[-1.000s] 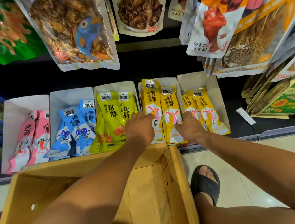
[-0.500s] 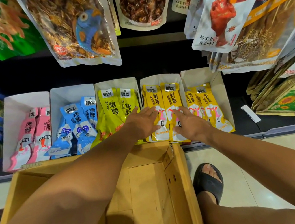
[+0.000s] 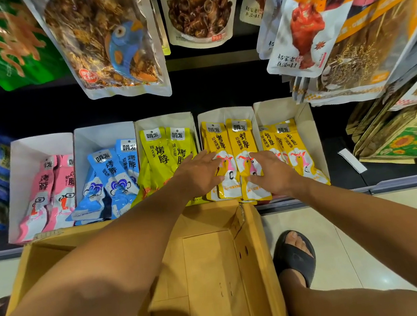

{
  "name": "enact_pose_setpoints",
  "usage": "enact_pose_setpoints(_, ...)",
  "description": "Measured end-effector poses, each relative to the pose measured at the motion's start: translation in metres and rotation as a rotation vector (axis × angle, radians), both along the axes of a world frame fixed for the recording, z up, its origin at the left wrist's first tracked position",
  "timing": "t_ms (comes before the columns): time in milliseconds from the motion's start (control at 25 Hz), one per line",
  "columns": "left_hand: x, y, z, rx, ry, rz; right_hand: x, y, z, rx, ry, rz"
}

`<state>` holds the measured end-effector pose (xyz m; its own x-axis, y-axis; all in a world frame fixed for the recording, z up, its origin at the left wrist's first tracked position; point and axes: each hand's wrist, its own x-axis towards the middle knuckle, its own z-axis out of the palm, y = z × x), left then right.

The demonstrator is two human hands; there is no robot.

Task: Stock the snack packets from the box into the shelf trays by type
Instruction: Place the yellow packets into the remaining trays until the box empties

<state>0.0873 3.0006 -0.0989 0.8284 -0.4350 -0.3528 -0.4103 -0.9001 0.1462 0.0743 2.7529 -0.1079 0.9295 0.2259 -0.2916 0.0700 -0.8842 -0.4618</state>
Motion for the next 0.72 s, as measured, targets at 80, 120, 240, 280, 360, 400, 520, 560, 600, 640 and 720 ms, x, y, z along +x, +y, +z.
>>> enact_pose_setpoints(80, -0.004, 0.008, 0.001, 0.003, -0.014, 0.006, -0.002, -0.003, 0.001, -0.005, -0.012, -0.016)
enact_pose_setpoints(120, -0.007, 0.012, 0.002, 0.001, -0.025, 0.012, -0.003, -0.004, 0.004, -0.007, -0.016, -0.02)
enact_pose_setpoints(240, -0.017, 0.026, 0.006, -0.039, -0.062, 0.04, -0.004, -0.006, 0.014, -0.054, -0.026, 0.007)
enact_pose_setpoints(280, -0.021, 0.033, 0.008, -0.052, -0.068, 0.057, -0.004, -0.005, 0.02, -0.084, -0.03, 0.031)
enact_pose_setpoints(360, -0.032, 0.053, 0.014, -0.065, -0.09, 0.09, -0.002, 0.003, 0.04, -0.128, -0.055, 0.094)
enact_pose_setpoints(400, -0.037, 0.065, 0.017, -0.069, -0.11, 0.11, 0.001, 0.012, 0.053, -0.15, -0.063, 0.124)
enact_pose_setpoints(520, -0.054, 0.104, 0.024, -0.101, -0.13, 0.221, 0.011, 0.051, 0.089, -0.234, -0.048, 0.179)
enact_pose_setpoints(560, -0.06, 0.115, 0.027, -0.11, -0.112, 0.268, 0.013, 0.067, 0.095, -0.256, -0.032, 0.202)
enact_pose_setpoints(600, -0.065, 0.124, 0.029, -0.106, -0.094, 0.301, 0.014, 0.082, 0.099, -0.269, -0.007, 0.224)
enact_pose_setpoints(640, -0.069, 0.131, 0.03, -0.1, -0.086, 0.313, 0.014, 0.097, 0.099, -0.275, 0.024, 0.239)
enact_pose_setpoints(720, -0.077, 0.145, 0.029, -0.132, -0.072, 0.307, 0.011, 0.131, 0.093, -0.27, 0.095, 0.229)
